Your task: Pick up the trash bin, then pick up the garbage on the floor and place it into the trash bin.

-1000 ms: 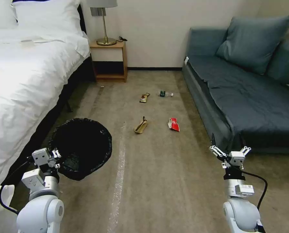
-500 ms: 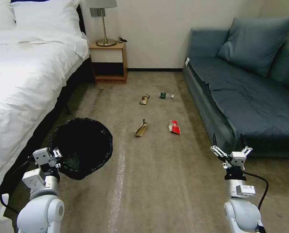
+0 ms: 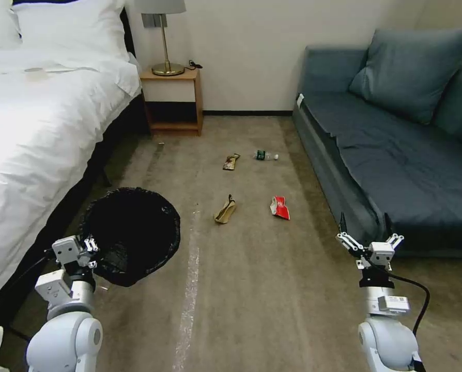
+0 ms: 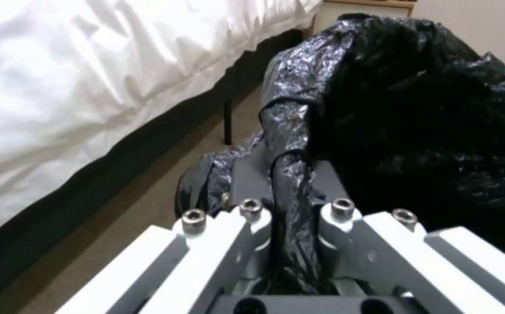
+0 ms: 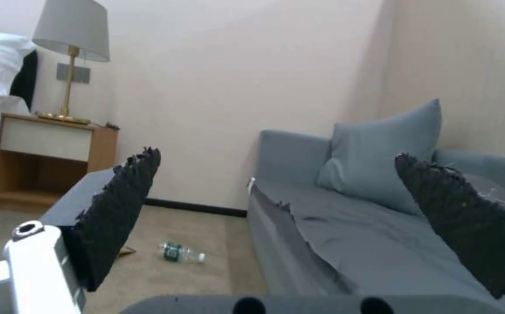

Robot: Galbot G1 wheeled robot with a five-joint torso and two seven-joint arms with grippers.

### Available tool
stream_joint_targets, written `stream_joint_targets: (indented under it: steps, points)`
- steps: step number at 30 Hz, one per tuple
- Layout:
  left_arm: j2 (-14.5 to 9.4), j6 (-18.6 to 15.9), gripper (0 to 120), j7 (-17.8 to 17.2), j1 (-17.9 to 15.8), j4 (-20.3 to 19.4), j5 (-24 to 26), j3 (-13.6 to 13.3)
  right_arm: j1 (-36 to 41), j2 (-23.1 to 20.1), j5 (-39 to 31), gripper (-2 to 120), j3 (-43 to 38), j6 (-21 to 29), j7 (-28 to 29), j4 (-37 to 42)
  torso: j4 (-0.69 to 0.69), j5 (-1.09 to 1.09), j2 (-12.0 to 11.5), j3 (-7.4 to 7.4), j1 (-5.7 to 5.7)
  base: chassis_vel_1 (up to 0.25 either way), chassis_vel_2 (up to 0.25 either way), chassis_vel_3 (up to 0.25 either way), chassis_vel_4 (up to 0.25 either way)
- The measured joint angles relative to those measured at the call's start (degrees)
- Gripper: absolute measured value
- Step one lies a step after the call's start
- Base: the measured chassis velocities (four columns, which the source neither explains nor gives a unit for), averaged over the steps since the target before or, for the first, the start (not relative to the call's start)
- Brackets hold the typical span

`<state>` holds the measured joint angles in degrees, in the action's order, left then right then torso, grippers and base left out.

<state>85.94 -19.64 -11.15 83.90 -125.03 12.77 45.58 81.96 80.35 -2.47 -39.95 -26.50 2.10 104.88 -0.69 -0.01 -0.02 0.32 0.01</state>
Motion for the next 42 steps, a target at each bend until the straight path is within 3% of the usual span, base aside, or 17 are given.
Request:
stream_joint_targets:
  steps: [42]
  points:
    - [0.2,0.5,5,-0.1,-0.1,0.3,-0.9,0.4,-0.4,0.2,-0.1,100,0.0,-0.9,-0.6,-1.0,0.0,0.0,0.0,0.0,0.0,-0.068,0.065,0.071,-0.071]
